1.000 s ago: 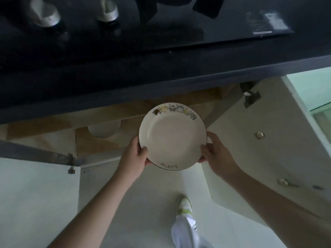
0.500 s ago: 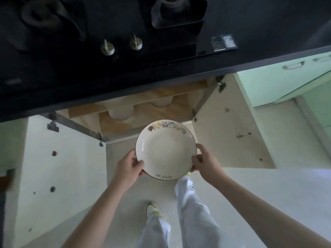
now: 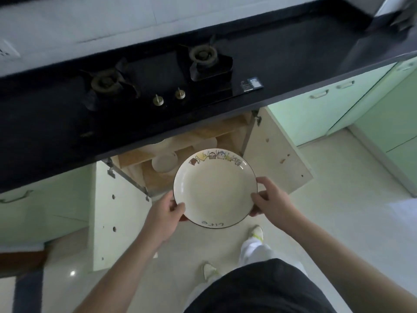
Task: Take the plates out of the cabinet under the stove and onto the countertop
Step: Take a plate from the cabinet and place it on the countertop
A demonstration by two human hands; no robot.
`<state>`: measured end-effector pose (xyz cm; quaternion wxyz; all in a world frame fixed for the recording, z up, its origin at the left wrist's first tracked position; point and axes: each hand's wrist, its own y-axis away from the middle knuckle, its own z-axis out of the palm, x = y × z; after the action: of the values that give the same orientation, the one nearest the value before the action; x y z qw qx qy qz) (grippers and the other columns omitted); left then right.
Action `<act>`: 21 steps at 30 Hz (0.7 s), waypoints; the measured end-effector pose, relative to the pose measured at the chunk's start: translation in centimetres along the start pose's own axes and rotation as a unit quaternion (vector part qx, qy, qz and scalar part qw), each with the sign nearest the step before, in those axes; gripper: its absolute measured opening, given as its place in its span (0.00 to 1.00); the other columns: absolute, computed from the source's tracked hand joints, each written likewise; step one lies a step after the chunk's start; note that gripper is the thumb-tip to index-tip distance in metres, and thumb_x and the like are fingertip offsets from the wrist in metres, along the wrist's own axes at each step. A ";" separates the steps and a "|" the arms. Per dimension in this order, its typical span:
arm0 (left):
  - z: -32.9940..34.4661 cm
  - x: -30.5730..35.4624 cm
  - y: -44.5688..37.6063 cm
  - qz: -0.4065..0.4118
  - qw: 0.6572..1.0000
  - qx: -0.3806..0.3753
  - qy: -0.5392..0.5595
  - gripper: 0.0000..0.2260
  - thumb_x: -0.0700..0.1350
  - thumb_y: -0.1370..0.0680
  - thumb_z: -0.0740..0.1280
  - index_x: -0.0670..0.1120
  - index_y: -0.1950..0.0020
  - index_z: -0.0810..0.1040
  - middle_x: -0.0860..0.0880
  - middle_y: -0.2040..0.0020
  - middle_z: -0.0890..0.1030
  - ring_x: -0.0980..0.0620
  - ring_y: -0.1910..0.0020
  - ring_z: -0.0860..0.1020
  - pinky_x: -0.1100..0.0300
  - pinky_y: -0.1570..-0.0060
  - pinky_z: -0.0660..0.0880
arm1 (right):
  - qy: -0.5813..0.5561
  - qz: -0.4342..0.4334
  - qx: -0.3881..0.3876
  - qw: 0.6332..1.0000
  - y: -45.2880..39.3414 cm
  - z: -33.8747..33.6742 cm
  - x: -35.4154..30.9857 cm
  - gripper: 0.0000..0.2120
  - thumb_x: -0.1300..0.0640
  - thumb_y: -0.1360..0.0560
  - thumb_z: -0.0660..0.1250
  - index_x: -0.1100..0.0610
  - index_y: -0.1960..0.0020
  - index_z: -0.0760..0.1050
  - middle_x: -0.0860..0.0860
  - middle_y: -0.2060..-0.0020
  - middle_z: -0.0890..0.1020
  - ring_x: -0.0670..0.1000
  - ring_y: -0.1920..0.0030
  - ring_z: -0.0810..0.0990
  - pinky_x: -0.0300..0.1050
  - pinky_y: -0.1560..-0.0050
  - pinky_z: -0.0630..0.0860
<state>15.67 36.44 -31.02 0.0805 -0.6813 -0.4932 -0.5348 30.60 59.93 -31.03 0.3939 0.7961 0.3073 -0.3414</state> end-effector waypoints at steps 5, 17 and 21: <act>0.3 3.3 1.9 0.034 0.999 0.014 -0.014 0.10 0.44 0.21 0.63 0.52 0.41 0.77 0.51 0.54 0.86 0.49 0.54 0.84 0.43 0.49 0.79 | -0.015 -0.023 0.019 0.999 3.3 -2.9 -0.8 0.12 0.56 0.21 0.61 0.39 0.45 0.66 0.45 0.66 0.86 0.47 0.66 0.85 0.60 0.53 0.81; 10.9 15.3 6.3 0.127 0.985 -0.016 0.117 0.14 0.41 0.20 0.65 0.60 0.52 0.83 0.54 0.52 0.86 0.56 0.53 0.84 0.69 0.61 0.78 | -0.094 -0.048 0.136 0.985 10.2 -16.3 2.2 0.13 0.57 0.21 0.59 0.48 0.38 0.71 0.45 0.64 0.85 0.46 0.66 0.85 0.39 0.61 0.74; 16.7 19.3 8.3 0.131 0.981 -0.068 0.128 0.12 0.40 0.19 0.63 0.54 0.45 0.82 0.50 0.48 0.86 0.52 0.49 0.84 0.65 0.56 0.80 | -0.112 -0.049 0.178 0.976 13.7 -22.4 5.1 0.13 0.57 0.21 0.60 0.48 0.38 0.72 0.44 0.67 0.85 0.43 0.68 0.85 0.31 0.73 0.70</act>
<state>31.68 54.29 -18.88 0.1664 -0.6696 -0.3479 -0.6348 50.70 72.96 -19.11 0.2603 0.7940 0.2339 -0.4970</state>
